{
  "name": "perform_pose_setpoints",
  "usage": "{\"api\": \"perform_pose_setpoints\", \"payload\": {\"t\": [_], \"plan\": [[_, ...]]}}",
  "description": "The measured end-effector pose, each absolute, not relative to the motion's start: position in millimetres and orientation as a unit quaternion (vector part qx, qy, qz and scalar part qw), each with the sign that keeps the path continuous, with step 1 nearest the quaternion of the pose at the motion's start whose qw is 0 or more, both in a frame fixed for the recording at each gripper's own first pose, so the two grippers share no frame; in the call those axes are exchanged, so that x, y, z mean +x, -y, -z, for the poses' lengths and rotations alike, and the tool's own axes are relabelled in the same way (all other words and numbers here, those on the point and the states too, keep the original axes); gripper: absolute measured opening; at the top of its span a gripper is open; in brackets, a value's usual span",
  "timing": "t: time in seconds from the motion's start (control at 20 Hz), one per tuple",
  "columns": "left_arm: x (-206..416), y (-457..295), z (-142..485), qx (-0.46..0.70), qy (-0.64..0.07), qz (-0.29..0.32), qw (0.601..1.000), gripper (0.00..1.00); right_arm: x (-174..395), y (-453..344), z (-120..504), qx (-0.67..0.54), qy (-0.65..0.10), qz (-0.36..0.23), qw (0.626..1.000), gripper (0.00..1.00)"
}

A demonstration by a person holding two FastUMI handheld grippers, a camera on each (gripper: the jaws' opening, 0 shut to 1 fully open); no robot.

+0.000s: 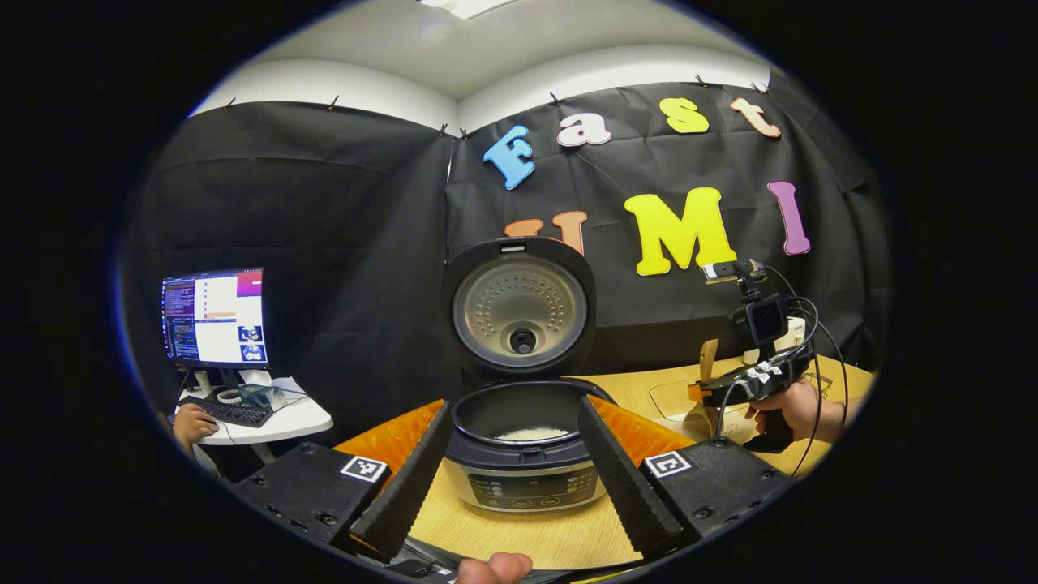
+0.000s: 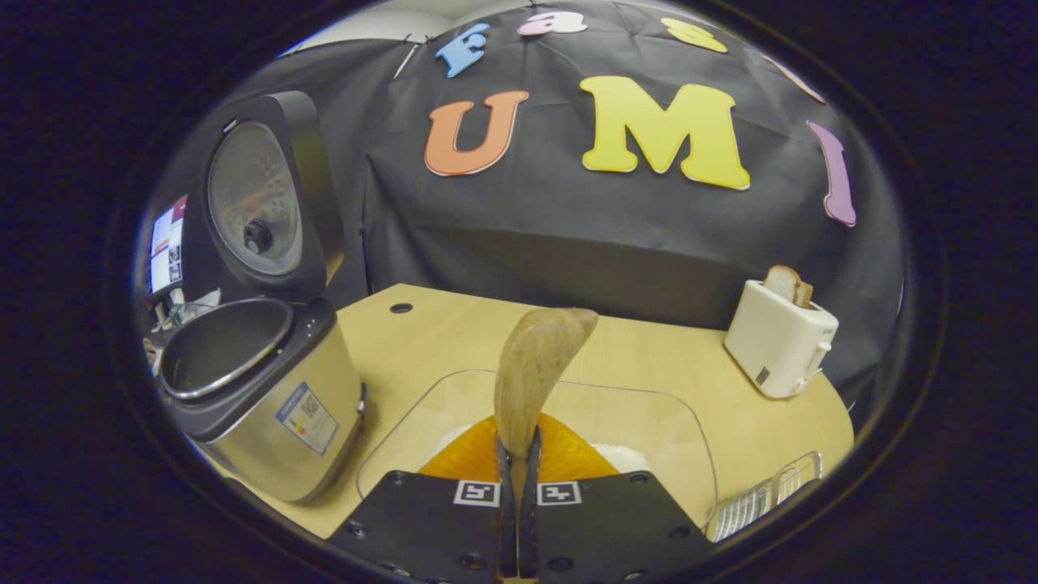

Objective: Close the left gripper, press the button to open the rice cooker; take a wooden spoon from the chopstick holder with the right hand, scoop a spoonful of rice and pour it into the rice cooker, then put the wooden spoon back into the chopstick holder.

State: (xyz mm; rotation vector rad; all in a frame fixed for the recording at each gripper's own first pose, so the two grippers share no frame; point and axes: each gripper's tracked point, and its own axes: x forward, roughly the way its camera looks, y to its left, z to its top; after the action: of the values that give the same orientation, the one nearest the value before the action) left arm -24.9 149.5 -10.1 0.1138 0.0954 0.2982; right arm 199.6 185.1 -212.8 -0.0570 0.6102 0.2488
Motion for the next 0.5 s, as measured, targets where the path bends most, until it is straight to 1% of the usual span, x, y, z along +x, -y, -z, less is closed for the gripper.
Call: {"api": "perform_pose_setpoints", "payload": {"t": [0.3,0.5], "plan": [[-30,-164,11,0.029,-0.049,-0.158,0.986,0.99,199,-201,209,0.114,-0.325,-0.113,0.932,0.02],[-32,-169,11,0.022,-0.050,-0.162,0.985,0.99,208,-191,202,0.208,-0.330,-0.103,0.915,0.02]]}}
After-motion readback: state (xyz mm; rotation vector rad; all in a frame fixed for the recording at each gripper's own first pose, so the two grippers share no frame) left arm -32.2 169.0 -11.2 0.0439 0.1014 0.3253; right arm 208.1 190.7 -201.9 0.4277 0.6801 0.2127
